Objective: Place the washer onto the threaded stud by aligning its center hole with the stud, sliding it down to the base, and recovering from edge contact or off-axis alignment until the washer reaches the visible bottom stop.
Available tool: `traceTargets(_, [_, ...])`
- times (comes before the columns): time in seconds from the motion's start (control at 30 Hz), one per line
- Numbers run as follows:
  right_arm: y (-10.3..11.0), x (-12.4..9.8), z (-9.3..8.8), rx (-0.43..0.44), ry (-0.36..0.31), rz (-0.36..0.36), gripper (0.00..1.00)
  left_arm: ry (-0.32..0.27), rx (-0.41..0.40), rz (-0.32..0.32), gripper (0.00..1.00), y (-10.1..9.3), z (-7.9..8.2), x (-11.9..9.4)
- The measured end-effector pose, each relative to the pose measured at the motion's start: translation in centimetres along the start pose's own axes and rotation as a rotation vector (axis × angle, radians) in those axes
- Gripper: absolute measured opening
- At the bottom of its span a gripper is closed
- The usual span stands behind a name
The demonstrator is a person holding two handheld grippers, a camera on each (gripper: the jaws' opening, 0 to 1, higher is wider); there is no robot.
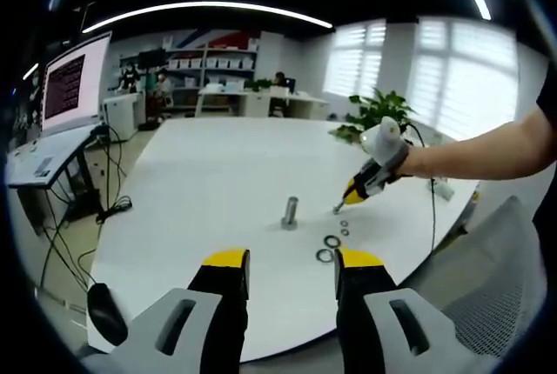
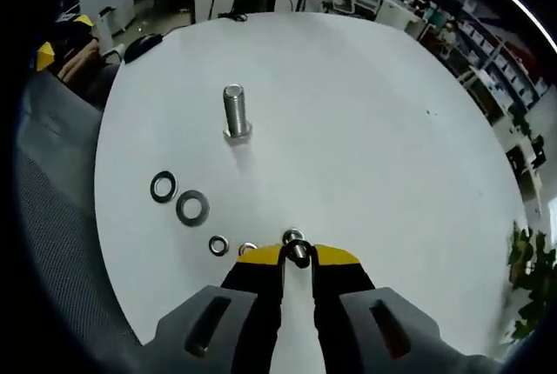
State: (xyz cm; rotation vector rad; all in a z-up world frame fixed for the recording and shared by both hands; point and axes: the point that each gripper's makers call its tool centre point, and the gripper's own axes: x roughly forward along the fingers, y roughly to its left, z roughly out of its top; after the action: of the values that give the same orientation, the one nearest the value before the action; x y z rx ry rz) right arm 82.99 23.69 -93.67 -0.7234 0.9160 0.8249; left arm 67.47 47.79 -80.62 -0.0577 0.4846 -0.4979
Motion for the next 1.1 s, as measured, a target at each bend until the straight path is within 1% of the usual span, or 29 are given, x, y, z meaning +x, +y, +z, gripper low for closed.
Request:
traceTargets(0.3, [0.6, 1.3, -0.1, -0.024, 0.042, 0.027, 0.13, 0.003, -0.001, 0.000, 0.37, 0.0, 0.0, 0.0])
traceTargets(0.43, [0.8, 1.8, -0.4, -0.029, 0.068, 0.037, 0.13, 0.004, 0.000, 0.000, 0.37, 0.0, -0.1, 0.0])
traceTargets(0.5, [1.1, 2.2, -0.8, -0.030, 0.089, 0.054, 0.13, 0.005, -0.005, 0.001, 0.37, 0.1, -0.1, 0.0])
traceTargets(0.57, [1.1, 2.3, -0.9, -0.050, 0.102, 0.051, 0.13, 0.005, -0.002, 0.000, 0.37, 0.1, -0.1, 0.0])
traceTargets(0.63, [1.0, 2.3, -0.8, -0.052, 0.094, 0.050, 0.12, 0.006, -0.004, 0.000, 0.37, 0.1, -0.1, 0.0])
traceTargets(0.73, [0.8, 2.1, 0.0, -0.030, 0.065, 0.050, 0.10, 0.008, -0.004, -0.001, 0.36, 0.1, -0.1, 0.0])
traceTargets(0.77, [0.6, 2.1, 0.9, -0.016, 0.016, 0.047, 0.01, 0.009, -0.004, -0.001, 0.36, 0.1, -0.2, 0.0])
traceTargets(0.8, [0.8, 1.9, 0.4, -0.014, 0.040, 0.063, 0.02, 0.010, -0.002, -0.002, 0.36, 0.1, -0.2, 0.1])
traceTargets(0.83, [0.8, 2.3, -0.3, -0.004, 0.061, 0.066, 0.02, 0.010, -0.001, -0.003, 0.36, 0.1, -0.2, 0.1])
traceTargets(0.87, [1.2, 2.3, -1.3, -0.012, 0.107, 0.086, 0.02, 0.011, -0.002, -0.003, 0.36, 0.0, -0.2, 0.1])
traceTargets(0.9, [0.6, 2.2, -1.7, -0.082, 0.128, 0.055, 0.02, 0.011, -0.002, -0.004, 0.36, 0.0, -0.2, 0.1])
traceTargets(0.93, [0.6, 2.2, -1.5, -0.094, 0.110, 0.054, 0.03, 0.011, -0.001, -0.004, 0.36, 0.0, -0.2, 0.1])
traceTargets(1.0, [0.4, 1.9, -1.0, -0.044, 0.080, 0.056, 0.03, 0.012, -0.002, -0.004, 0.36, 0.0, -0.2, 0.1])
traceTargets(1.07, [-0.1, 1.3, -0.5, -0.051, 0.048, 0.040, 0.04, 0.011, -0.005, -0.003, 0.36, 0.1, -0.2, 0.1])
traceTargets(1.1, [-0.2, 1.0, -0.4, -0.039, 0.035, 0.038, 0.04, 0.010, -0.003, -0.005, 0.36, 0.0, -0.1, 0.1])
